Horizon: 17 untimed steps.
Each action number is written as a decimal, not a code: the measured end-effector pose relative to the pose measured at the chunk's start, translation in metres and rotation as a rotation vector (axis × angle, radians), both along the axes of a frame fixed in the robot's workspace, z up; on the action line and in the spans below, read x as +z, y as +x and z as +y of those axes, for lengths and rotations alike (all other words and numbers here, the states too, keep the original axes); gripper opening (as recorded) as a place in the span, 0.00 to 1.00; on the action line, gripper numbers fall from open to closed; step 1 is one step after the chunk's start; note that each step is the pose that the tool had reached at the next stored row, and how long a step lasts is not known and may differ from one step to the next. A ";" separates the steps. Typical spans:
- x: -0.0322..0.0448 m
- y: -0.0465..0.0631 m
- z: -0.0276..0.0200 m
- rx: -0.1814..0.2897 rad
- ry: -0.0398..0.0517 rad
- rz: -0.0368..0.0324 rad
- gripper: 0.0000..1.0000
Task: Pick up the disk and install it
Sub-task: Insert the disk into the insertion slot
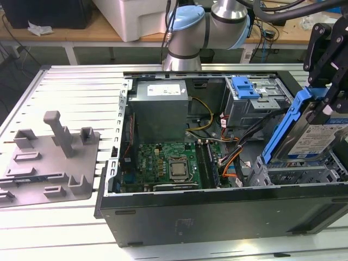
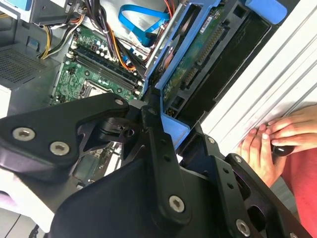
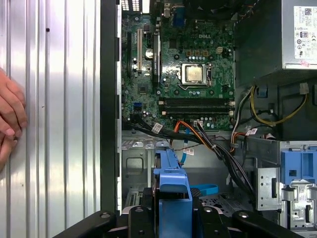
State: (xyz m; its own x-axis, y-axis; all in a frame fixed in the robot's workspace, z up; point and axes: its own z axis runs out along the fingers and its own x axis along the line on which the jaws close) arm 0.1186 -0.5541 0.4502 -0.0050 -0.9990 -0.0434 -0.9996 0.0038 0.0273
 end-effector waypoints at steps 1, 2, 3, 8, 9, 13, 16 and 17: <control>-0.0002 0.000 0.0000 -0.001 0.0000 0.0000 0.36; -0.0002 0.000 0.0000 -0.002 -0.0001 0.0001 0.36; -0.0003 0.000 0.0000 -0.002 -0.0001 0.0000 0.36; -0.0009 0.000 0.0000 -0.006 -0.0001 0.0000 0.36; -0.0011 0.000 0.0000 -0.007 -0.0001 0.0001 0.36; -0.0015 0.000 0.0000 -0.009 -0.0001 0.0000 0.36; -0.0016 0.000 -0.0002 -0.010 0.0000 0.0000 0.36; -0.0016 0.000 -0.0003 -0.010 -0.0001 0.0000 0.36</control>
